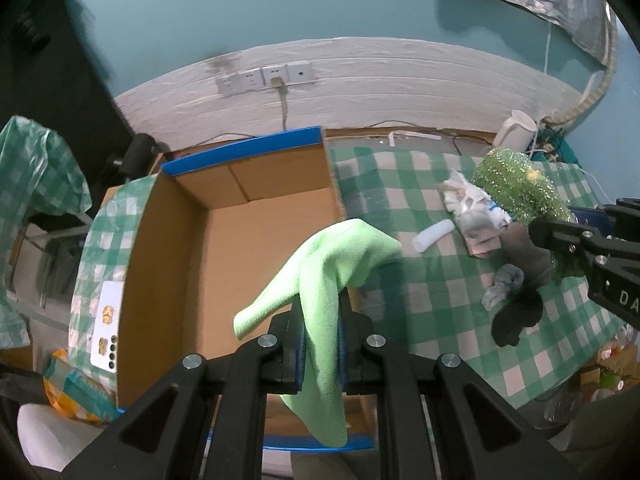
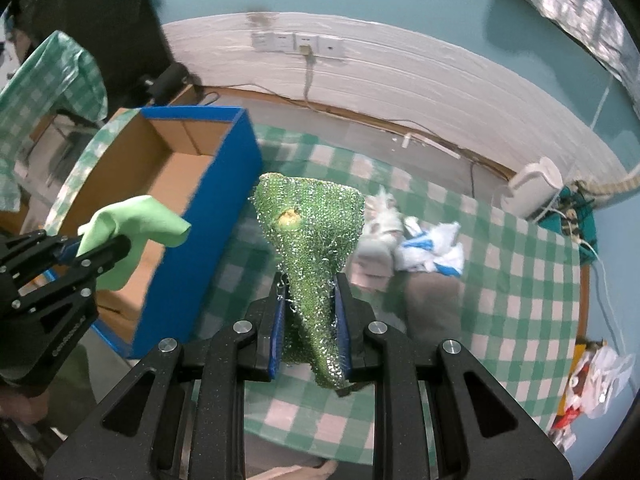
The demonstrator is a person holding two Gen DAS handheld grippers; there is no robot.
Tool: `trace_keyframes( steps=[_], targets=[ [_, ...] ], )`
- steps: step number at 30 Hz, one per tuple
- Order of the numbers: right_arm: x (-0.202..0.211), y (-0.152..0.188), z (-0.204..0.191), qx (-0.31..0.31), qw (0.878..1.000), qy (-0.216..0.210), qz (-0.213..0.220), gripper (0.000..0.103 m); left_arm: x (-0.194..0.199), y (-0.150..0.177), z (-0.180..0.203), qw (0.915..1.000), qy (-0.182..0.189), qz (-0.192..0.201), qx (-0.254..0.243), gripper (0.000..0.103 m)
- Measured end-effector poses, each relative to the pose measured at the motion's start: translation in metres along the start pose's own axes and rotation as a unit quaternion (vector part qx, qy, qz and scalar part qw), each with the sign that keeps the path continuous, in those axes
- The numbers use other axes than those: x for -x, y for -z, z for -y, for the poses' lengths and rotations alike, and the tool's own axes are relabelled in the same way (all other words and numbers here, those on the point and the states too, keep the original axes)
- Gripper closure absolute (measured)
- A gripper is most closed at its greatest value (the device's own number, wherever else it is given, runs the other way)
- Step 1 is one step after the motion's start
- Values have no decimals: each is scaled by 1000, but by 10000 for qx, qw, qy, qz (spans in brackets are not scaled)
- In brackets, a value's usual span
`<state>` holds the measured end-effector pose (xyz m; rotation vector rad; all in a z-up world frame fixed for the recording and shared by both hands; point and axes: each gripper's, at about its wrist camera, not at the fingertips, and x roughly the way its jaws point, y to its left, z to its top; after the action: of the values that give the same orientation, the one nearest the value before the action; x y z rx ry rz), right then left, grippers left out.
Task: Organize soft objects
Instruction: 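Carry the mesh pad and green cloth over the box and open both tools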
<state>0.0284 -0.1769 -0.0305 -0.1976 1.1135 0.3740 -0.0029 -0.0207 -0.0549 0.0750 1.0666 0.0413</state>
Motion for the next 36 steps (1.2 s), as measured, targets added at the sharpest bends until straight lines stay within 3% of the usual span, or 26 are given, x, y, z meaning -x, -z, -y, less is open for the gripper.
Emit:
trace_keyframes(
  steps=[23,33,36],
  targets=[
    [-38,-51,-112,779,9958,-402,-251,82,-22,21,-105,9953,-351,-251,865,91],
    [-56,-61,-142,985,9922,-642,-416,82,-37,26,-127,9907,-508,-517,1150,91],
    [-60,-62,-145,995,9919,-671,-411,76,-40,25,-127,9901,-514,-599,1162,88]
  ],
)
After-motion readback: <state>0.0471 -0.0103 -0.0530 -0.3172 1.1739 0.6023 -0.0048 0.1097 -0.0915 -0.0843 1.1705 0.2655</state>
